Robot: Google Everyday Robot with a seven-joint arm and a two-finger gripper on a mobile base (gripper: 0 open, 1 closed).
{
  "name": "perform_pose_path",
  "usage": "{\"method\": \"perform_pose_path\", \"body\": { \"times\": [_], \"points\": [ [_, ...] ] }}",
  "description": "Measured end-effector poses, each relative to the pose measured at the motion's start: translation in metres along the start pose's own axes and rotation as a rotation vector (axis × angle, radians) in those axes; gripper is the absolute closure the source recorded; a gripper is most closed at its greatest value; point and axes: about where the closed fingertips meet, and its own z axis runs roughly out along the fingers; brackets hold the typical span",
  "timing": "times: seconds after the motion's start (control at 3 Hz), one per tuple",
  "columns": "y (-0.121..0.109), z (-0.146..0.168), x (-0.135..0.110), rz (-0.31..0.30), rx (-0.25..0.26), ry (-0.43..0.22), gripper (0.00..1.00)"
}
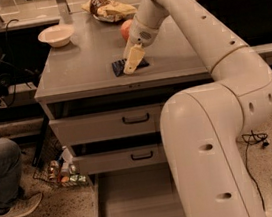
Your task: Place rxbar blueberry into bottom drawer
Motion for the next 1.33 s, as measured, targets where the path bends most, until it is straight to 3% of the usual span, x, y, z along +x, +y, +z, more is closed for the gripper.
{"method": "perform_pose_path", "body": {
  "times": [0.33,0.67,1.0,1.33],
  "points": [
    [0.0,-0.004,-0.002,0.0,0.0,0.0,0.96],
    [0.0,-0.004,-0.002,0.0,0.0,0.0,1.0],
    [0.007,-0.043,-0.005,-0.003,0.06,0.002,1.0],
    [0.025,-0.111,0.003,0.053,0.199,-0.009,1.0]
  ]
}}
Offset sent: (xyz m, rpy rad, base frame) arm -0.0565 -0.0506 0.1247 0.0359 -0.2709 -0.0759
